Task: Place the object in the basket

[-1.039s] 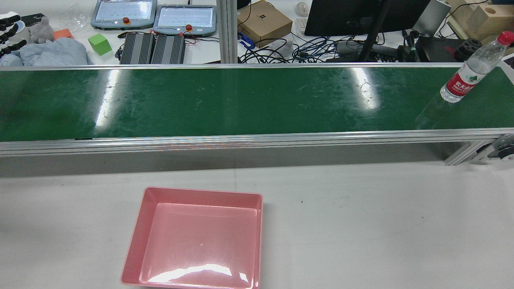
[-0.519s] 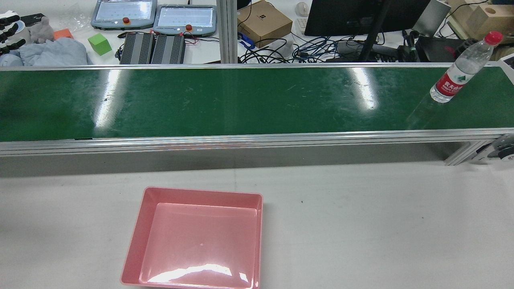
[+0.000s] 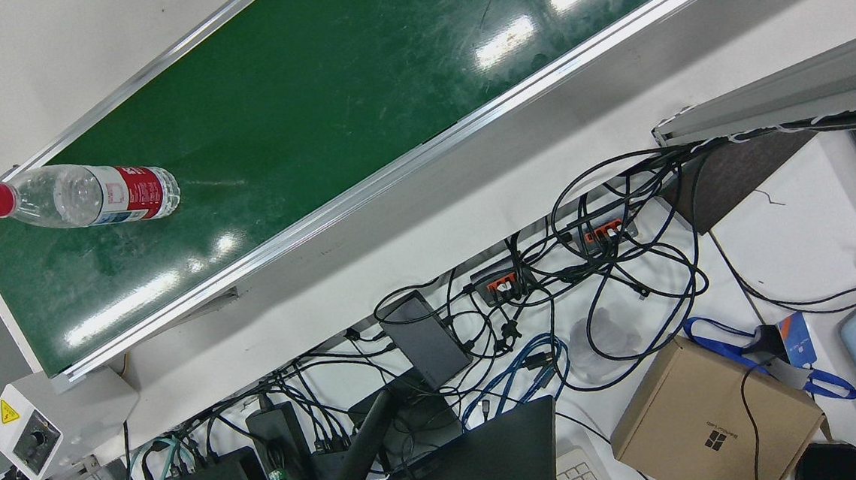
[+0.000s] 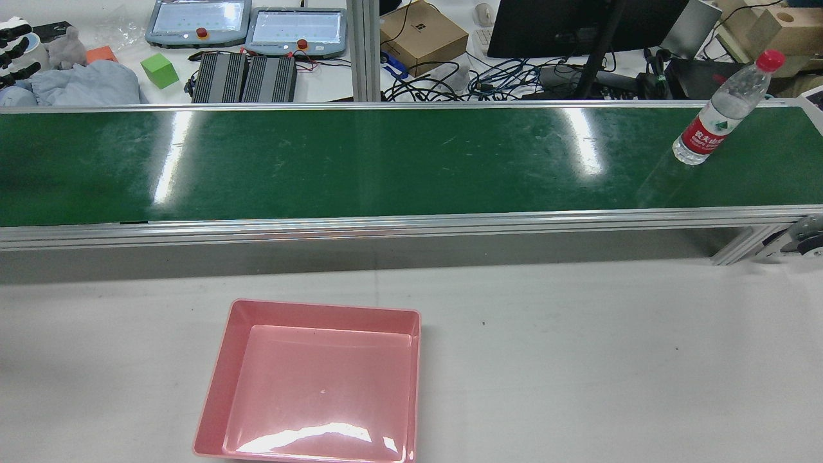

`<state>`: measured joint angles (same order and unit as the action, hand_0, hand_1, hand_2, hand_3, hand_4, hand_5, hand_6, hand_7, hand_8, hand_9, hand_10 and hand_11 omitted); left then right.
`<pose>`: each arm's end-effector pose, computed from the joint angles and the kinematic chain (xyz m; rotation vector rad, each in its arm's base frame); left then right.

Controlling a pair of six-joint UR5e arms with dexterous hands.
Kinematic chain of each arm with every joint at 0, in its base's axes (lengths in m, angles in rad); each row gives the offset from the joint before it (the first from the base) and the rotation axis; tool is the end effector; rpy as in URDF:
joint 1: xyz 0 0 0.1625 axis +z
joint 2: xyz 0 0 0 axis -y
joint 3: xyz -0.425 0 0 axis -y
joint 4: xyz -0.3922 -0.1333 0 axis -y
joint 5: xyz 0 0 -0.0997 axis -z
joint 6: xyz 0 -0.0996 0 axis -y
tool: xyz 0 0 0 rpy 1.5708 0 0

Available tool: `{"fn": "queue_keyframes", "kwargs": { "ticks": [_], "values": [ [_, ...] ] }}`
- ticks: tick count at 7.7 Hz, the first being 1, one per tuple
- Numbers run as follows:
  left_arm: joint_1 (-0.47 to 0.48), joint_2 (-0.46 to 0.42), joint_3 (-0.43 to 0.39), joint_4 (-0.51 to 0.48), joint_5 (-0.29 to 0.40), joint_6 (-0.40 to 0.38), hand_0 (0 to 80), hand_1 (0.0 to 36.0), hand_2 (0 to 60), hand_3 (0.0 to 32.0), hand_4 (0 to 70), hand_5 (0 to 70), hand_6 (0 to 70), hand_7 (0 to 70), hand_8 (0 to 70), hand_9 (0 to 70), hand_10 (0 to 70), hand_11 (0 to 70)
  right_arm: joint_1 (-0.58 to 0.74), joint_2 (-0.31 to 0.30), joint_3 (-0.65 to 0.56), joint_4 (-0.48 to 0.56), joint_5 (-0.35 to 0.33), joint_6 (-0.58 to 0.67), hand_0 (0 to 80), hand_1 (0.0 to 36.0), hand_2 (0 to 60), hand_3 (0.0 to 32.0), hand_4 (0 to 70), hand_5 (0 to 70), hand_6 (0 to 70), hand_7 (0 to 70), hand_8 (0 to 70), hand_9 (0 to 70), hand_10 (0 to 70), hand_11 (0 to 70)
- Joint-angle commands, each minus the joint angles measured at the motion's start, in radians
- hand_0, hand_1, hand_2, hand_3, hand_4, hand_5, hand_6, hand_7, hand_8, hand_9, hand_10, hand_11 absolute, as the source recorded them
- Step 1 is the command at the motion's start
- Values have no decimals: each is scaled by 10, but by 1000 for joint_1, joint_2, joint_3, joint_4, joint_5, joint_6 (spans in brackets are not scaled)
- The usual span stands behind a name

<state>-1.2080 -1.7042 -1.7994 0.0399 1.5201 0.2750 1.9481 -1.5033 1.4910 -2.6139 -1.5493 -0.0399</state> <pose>0.0656 -0.5626 0.5079 -0.0593 2.3122 -1.6006 0.3310 -0.4676 0.6290 -0.5465 2.5043 -1.4681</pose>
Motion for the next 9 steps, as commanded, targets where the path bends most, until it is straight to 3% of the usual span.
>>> {"fn": "queue_keyframes", "kwargs": {
  "ticks": [1,9],
  "values": [
    [2,2,2,0,0,3,492,86,0,0,141,154,31,20,30,19,62,101,0,0,-1,0,0,0,0,0,0,0,0,0,0,0,0,0,0,0],
    [2,0,-15,3,2,-3,494,80,0,0,123,150,21,16,19,13,56,92,0,0,-1,0,0,0,0,0,0,0,0,0,0,0,0,0,0,0]
  ]
}}
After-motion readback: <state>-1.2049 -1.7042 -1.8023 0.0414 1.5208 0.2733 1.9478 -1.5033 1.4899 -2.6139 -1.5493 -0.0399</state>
